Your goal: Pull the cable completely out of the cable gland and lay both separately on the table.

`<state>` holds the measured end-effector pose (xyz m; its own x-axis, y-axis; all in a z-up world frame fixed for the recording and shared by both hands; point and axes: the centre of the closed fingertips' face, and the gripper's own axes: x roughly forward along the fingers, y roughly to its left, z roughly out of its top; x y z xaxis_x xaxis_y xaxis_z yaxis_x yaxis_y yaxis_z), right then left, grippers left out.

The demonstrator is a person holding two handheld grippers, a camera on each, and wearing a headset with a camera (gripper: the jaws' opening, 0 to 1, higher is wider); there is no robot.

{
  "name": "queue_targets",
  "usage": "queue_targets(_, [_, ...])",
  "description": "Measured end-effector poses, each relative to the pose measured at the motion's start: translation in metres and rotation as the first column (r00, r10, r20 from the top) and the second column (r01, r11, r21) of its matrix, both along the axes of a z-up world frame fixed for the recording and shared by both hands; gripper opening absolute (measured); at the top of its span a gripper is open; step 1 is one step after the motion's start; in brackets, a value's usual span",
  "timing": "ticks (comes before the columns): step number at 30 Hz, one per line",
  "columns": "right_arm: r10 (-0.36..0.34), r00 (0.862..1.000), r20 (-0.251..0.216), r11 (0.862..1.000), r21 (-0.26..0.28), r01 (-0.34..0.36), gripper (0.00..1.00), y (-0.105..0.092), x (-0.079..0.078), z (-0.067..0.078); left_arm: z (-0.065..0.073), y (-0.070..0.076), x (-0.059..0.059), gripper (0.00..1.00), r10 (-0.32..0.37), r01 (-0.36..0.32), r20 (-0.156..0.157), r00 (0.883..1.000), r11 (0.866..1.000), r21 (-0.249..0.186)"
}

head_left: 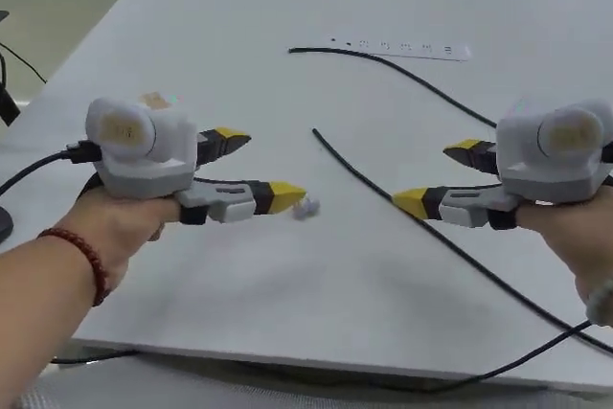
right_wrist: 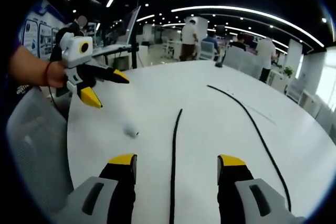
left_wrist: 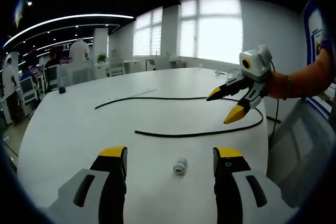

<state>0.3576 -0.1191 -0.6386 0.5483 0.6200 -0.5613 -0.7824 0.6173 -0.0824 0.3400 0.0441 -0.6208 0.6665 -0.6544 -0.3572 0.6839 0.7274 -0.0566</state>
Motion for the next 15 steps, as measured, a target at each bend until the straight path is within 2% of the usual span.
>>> queue_targets(1, [-0.008,1.000,0.007,1.000,0.003,0.008,0.63,-0.003,-0.003,0.002,0.006,0.001,-0.002,0.68,0.011,-0.010,0.017,1.000,1.000,-0.016])
queue_targets(7, [-0.047,0.999,0.004,0.999,0.014,0.047,0.66,-0.014,-0.023,0.008,0.019,0.011,-0.012,0.68,0.066,-0.065,0.024,0.998,0.997,-0.035])
queue_targets(11, [-0.068,0.998,0.006,0.997,0.024,0.068,0.69,-0.019,-0.033,0.014,0.030,0.011,-0.019,0.69,0.084,-0.083,0.041,0.996,0.996,-0.035])
queue_targets(15, [-0.076,0.997,0.021,0.997,0.027,0.076,0.70,-0.024,-0.043,0.022,0.037,0.013,-0.027,0.68,0.107,-0.106,0.043,0.993,0.994,-0.042])
